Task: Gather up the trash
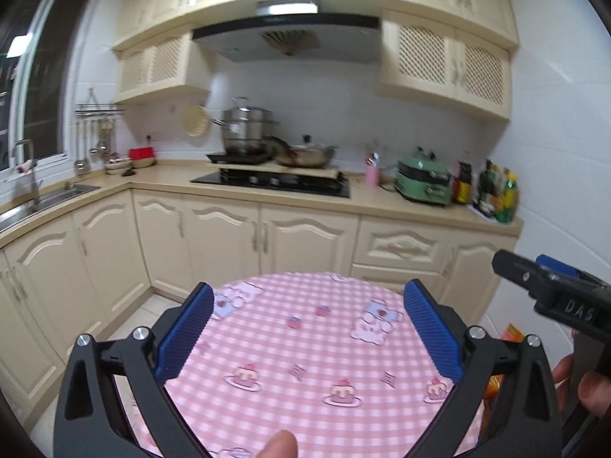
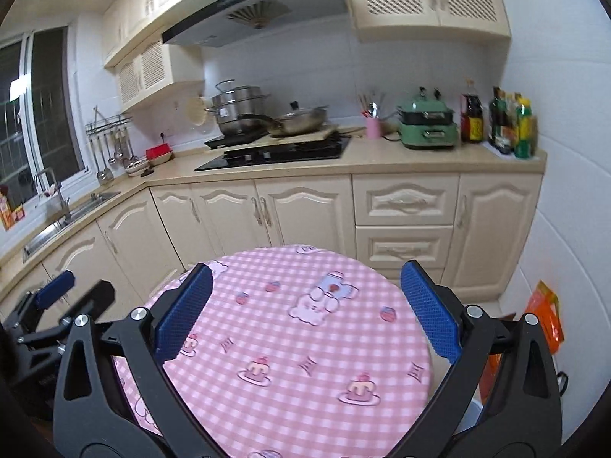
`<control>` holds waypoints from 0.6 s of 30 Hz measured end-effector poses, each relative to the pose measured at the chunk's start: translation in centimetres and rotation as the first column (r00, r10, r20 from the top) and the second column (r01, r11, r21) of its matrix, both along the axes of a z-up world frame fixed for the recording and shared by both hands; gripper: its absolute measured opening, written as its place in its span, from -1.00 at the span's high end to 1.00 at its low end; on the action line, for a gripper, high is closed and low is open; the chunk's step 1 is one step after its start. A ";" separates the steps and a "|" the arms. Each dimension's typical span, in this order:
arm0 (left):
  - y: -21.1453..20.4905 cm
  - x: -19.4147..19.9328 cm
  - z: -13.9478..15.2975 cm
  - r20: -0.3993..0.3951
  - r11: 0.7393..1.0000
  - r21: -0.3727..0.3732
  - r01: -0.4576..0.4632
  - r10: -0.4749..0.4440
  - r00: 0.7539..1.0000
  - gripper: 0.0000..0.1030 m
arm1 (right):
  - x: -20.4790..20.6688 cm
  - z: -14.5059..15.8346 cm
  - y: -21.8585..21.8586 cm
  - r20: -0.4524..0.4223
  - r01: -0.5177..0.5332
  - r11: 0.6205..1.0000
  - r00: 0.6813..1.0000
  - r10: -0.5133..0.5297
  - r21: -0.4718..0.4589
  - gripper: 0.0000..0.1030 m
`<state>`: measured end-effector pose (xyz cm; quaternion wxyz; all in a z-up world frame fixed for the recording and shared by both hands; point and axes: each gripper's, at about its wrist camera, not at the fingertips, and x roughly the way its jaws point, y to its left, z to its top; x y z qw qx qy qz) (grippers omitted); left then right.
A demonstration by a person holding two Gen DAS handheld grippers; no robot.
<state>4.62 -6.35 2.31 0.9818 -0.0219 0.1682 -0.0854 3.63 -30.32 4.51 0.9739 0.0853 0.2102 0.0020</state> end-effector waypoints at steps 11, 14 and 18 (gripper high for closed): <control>5.6 -2.0 1.9 0.059 0.994 -0.010 -0.105 0.105 0.993 -0.90 | -0.8 1.1 5.8 0.068 0.001 0.997 0.998 0.005 -0.080 -0.88; 6.0 -2.3 2.1 0.064 0.993 -0.010 -0.114 0.114 0.991 -0.90 | -1.3 1.2 6.5 0.086 0.018 0.995 0.996 -0.009 -0.094 -0.88; 5.9 -2.3 2.2 0.064 0.994 -0.015 -0.111 0.112 0.992 -0.90 | -2.0 1.4 6.6 0.105 0.041 0.995 0.994 -0.032 -0.093 -0.88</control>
